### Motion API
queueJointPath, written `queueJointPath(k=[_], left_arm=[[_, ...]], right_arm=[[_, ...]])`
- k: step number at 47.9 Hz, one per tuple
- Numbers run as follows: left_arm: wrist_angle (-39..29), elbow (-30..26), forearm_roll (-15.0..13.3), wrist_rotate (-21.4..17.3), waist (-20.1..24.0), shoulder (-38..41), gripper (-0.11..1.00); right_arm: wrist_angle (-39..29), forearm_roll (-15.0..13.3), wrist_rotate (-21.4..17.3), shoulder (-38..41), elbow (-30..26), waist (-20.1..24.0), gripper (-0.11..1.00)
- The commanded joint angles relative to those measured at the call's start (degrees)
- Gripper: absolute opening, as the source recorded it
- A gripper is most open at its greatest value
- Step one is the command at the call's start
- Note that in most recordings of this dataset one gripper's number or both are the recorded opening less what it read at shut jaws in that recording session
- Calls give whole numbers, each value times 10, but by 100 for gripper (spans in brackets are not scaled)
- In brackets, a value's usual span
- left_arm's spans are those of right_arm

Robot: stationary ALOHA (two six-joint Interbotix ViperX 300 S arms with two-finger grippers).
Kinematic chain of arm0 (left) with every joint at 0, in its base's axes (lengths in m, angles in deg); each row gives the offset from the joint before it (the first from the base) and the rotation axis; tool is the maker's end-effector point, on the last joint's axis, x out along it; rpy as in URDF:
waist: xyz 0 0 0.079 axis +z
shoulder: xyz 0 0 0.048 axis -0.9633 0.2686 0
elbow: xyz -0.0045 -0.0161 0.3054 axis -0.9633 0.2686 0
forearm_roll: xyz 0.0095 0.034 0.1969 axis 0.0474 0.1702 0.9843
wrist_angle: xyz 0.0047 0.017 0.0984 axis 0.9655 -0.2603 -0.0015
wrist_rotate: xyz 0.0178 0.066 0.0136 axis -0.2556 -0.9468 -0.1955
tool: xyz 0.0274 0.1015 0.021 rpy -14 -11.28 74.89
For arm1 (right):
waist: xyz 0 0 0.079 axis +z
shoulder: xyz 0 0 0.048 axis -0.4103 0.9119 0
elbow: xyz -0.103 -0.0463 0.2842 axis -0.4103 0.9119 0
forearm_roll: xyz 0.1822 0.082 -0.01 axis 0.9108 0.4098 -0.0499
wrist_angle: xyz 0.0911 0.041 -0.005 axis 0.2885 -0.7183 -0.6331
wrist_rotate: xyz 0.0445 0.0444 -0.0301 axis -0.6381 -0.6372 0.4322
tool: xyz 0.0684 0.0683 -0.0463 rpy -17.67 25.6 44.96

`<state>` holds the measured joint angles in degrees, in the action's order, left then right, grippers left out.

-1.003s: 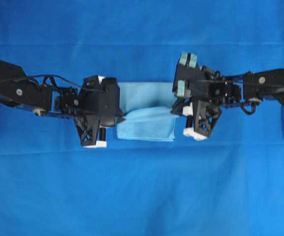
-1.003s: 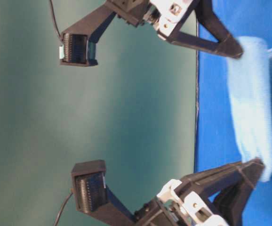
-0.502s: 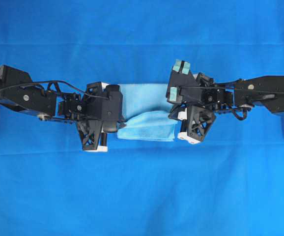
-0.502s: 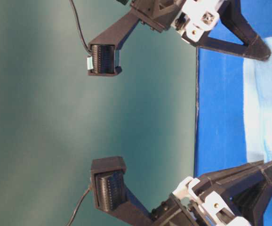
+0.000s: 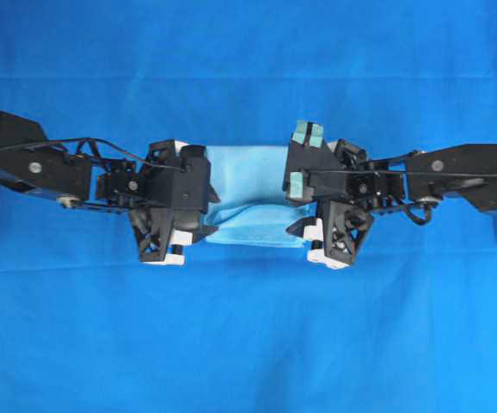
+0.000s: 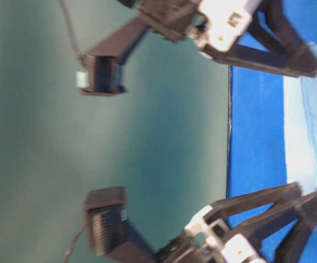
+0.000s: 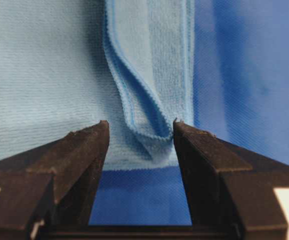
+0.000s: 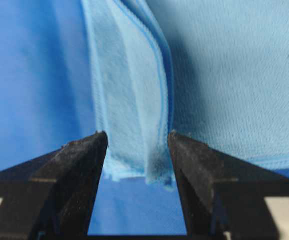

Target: Fold the light blue towel.

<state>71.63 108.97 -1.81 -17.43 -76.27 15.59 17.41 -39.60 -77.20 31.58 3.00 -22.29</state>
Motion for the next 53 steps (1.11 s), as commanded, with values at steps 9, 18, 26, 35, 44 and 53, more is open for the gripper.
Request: queueJointPath(k=[9, 18, 26, 35, 44, 53], left_arm=[[-59, 21, 0, 7, -1, -123, 51], [-59, 73, 0, 8, -2, -233, 51], [-51, 125, -1, 8, -2, -345, 51], [-51, 186, 0, 4, -2, -477, 51], [-56, 250, -1, 2, -2, -599, 51], [-73, 304, -1, 3, -2, -691, 51]], right_arm=[[-50, -2, -1, -122, -4, 16, 57], [-46, -28, 0, -215, 40, 13, 57], [-21, -41, 0, -329, 103, 2, 57], [-15, -65, 0, -458, 170, -6, 57], [-3, -72, 0, -574, 245, -14, 57], [15, -72, 0, -650, 321, -33, 57]])
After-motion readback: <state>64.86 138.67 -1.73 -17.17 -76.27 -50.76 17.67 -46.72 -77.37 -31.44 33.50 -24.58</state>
